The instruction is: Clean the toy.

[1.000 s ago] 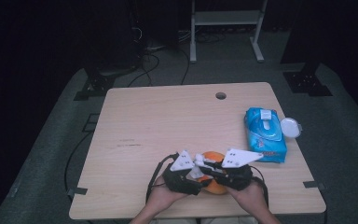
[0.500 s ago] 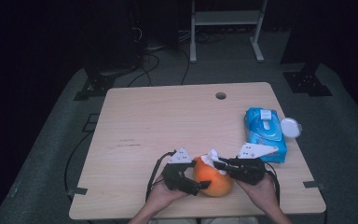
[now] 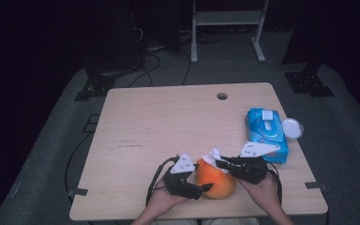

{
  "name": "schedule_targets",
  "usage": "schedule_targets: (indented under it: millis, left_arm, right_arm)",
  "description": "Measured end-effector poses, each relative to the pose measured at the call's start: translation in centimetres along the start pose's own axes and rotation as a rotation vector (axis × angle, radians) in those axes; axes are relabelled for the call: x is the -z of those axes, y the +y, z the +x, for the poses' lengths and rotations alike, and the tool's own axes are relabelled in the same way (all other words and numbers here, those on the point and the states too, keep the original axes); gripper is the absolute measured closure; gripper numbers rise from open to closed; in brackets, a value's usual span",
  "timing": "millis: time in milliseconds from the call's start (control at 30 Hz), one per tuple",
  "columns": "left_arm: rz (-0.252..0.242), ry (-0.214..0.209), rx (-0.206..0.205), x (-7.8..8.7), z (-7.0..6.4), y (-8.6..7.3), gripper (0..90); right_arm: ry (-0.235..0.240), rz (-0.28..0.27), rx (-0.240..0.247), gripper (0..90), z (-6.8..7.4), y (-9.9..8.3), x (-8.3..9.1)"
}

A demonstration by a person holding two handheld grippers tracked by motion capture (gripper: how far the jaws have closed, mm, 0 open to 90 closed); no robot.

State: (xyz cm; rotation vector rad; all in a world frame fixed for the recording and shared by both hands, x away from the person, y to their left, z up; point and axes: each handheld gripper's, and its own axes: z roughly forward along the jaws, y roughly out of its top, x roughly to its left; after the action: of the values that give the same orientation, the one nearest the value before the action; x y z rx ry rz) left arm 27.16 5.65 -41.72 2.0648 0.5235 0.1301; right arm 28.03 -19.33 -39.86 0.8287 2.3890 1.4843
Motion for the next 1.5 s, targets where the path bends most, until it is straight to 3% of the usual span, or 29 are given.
schedule_targets:
  millis: [67,167,333,433,467,600,667,733,800,867,900,967,1067,1167,1267,1333,1433,1500]
  left_arm:
    - [-0.020,0.002,0.020,0.1,0.4,0.2,11.5]
    - [0.003,-0.002,0.036,-0.2,0.7,0.0,8.7]
    - [0.018,0.016,0.037,-0.6,0.6,-0.7,16.8]
    - [0.034,0.031,0.041,-0.5,0.6,-1.1,20.7]
    - [0.037,0.029,0.046,-0.4,0.7,-1.3,21.9]
    - [0.039,0.008,0.049,0.1,1.2,-1.7,22.6]
    - [0.027,-0.007,0.043,0.3,1.3,-1.6,18.6]
    - [0.003,0.010,0.015,0.6,1.2,-1.1,12.3]
    - [-0.017,0.004,0.007,0.6,1.0,-0.8,10.6]
    - [0.036,0.035,-0.028,0.1,0.7,-0.9,12.5]
    - [0.039,0.035,-0.026,0.1,0.8,-1.2,14.1]
    - [0.046,0.028,0.000,0.2,1.1,-1.5,16.1]
    - [0.051,0.030,0.016,0.3,1.5,-1.7,17.8]
    - [0.048,0.028,0.008,0.4,1.5,-1.4,17.6]
    - [0.025,0.033,-0.024,0.3,1.1,-0.7,11.3]
    - [0.044,0.039,-0.039,-0.2,1.0,-0.7,10.4]
    - [0.052,0.043,-0.029,0.0,1.2,-1.1,18.0]
    - [0.058,0.050,-0.013,0.2,1.5,-1.3,21.6]
  right_arm:
    - [0.005,0.008,0.023,81.1,0.3,0.0,-0.1]
    - [0.041,0.010,0.026,81.1,0.6,0.0,-0.5]
    - [0.069,0.006,0.014,81.1,1.5,0.5,-1.8]
    - [0.076,0.037,0.063,81.1,2.5,0.9,-2.6]
    - [0.075,0.042,0.066,81.2,2.4,0.9,-2.6]
    - [0.031,0.034,-0.015,81.2,-0.1,-0.1,-0.8]
    - [0.046,0.027,-0.045,81.2,-0.6,-0.6,-0.4]
    - [0.053,0.024,-0.026,81.1,-0.1,-0.5,-0.7]
    - [0.096,0.022,-0.018,81.1,0.6,-0.4,-1.6]
    - [0.119,0.032,0.007,81.1,1.5,-0.2,-2.5]
    - [0.113,0.039,0.025,81.1,1.8,-0.1,-2.8]
    - [0.109,0.046,0.019,81.1,1.6,-0.2,-2.6]
    - [0.068,0.053,-0.001,81.1,0.7,-0.7,-1.8]
    - [0.041,0.061,-0.014,81.0,0.0,-0.9,-1.1]
    - [0.054,0.043,-0.012,81.0,0.4,-0.8,-1.4]
    - [0.096,0.023,-0.011,80.9,1.1,-0.6,-2.0]
    - [0.096,0.036,0.022,80.9,1.4,-0.4,-2.3]
    - [0.091,0.031,-0.006,80.9,0.6,-0.8,-1.8]
